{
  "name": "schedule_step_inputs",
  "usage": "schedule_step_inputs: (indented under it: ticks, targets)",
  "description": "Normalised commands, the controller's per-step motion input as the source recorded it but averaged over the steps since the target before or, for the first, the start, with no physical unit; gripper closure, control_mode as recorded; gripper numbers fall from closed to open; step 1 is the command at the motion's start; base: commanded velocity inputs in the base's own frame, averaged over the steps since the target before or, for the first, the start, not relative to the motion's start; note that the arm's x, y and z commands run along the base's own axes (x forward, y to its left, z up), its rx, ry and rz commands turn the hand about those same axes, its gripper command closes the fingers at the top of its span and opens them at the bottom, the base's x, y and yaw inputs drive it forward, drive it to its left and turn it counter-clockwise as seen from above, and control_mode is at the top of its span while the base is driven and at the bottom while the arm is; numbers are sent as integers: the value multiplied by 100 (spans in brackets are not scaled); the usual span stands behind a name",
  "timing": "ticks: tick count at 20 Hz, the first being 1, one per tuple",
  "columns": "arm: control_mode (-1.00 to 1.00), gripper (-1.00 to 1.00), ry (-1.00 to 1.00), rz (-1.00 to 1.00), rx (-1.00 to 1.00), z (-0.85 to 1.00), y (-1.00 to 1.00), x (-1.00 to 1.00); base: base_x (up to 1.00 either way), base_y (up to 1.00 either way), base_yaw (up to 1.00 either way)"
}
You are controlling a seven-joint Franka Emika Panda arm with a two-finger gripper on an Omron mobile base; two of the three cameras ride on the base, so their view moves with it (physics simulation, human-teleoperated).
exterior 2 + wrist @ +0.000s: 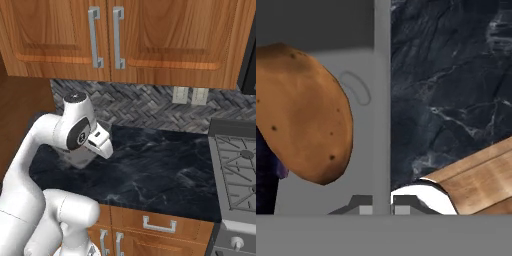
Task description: Place the tupperware on the top shelf of the fridge. Make space for the tupperware among the existing items by rearranging them on the shelves if needed. Close the fridge door when finished.
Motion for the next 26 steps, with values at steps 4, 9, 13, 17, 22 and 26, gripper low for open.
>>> schedule_step_inputs:
  ticks: [4,9,13,17,22,26]
  targets:
    - [-100,100,-6,-13,0,100,-14,-53,0,0,0]
    - [-100,100,-7,-8,0,90,-16,-71,0,0,0]
    - [-100,100,-10,0,2,45,-6,-90,0,0,0]
    - [-100,100,-1,9,0,26,1,-63,0,0,0]
    - [-100,100,0,13,0,40,1,-6,0,0,0]
    - [-100,100,0,4,0,28,0,0,0,0,0]
